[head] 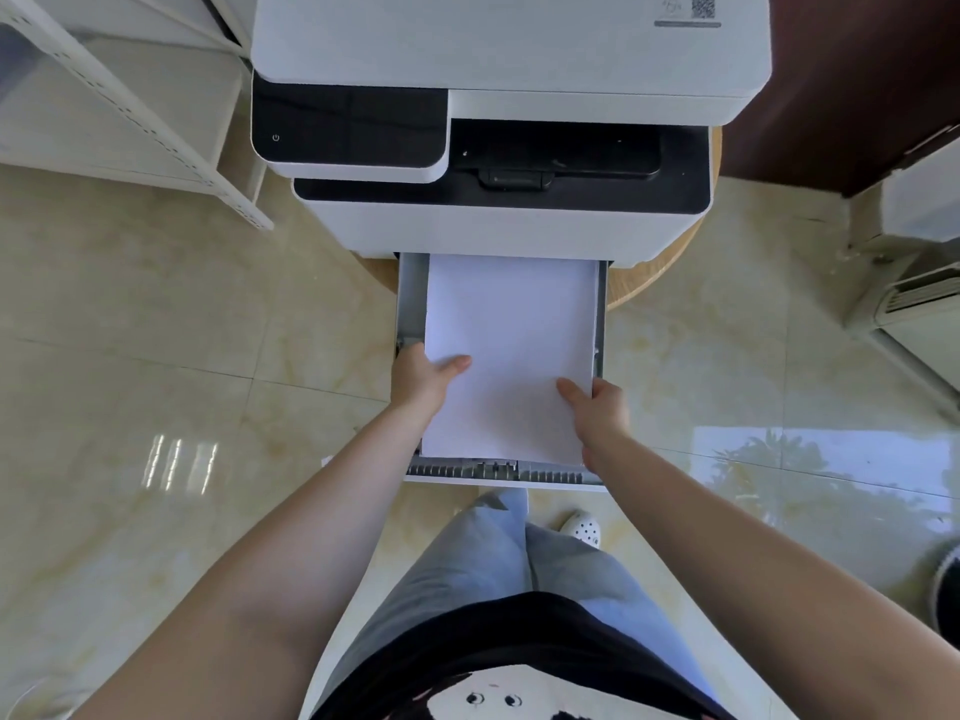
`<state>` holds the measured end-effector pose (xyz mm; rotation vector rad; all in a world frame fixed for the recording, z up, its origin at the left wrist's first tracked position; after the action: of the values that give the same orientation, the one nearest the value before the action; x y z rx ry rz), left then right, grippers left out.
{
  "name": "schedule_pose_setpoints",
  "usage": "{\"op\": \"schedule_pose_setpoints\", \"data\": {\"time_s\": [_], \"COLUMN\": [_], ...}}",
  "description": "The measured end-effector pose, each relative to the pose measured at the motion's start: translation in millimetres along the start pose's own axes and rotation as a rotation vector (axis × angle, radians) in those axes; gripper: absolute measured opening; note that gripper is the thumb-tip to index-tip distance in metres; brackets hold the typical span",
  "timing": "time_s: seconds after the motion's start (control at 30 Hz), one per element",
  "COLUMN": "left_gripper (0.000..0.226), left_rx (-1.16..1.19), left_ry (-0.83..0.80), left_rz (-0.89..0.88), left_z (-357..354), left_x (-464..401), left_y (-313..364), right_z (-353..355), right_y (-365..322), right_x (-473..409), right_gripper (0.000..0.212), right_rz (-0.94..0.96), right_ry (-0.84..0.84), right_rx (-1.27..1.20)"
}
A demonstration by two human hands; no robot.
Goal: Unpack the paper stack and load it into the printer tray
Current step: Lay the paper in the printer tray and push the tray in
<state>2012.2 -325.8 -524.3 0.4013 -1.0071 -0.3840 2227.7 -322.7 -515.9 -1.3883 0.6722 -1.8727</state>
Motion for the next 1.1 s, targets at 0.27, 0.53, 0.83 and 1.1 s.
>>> {"op": "schedule_pose_setpoints", "data": {"time_s": [0.27,0.53,0.83,1.1], "left_gripper": [0.049,0.057,0.050,0.044], "left_rx": [-0.052,-0.105,-0.149,-0.171], "left_ry": [0.105,0.147,0.208,0.267], "left_rz": [0.006,-0.034,0.017,0.023], "left_z": [-3.4,-1.5,-4.8,-5.9], "left_x": [3.7,10.8,11.4,11.7], "left_y": [6.8,9.5,11.4,9.2], "right_z": [-6.4,-8.9,-9.0,-8.2], "right_y": [1.1,0.4,-2.2,2.0], "right_x": [-7.3,-12.5,-14.0,-16.5], "right_gripper": [0.020,0.022,0.014,0.014], "right_rz": [-0.015,0.054,0.068,0.087], "right_ry": [0.019,0.002,-0.053,-0.049], "right_rx": [0.010,0.148,0.181,0.187]}}
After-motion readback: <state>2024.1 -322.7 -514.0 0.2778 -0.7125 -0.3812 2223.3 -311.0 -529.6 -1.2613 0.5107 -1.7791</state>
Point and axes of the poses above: each hand's wrist, its own x-axis away from the middle knuckle, its own z-axis out of the back of the hand, y = z × x, the point moved 3 cm from there along -x, towards the middle knuckle, and after that the axes turned 12 degrees about z, right-handed, at the moved point
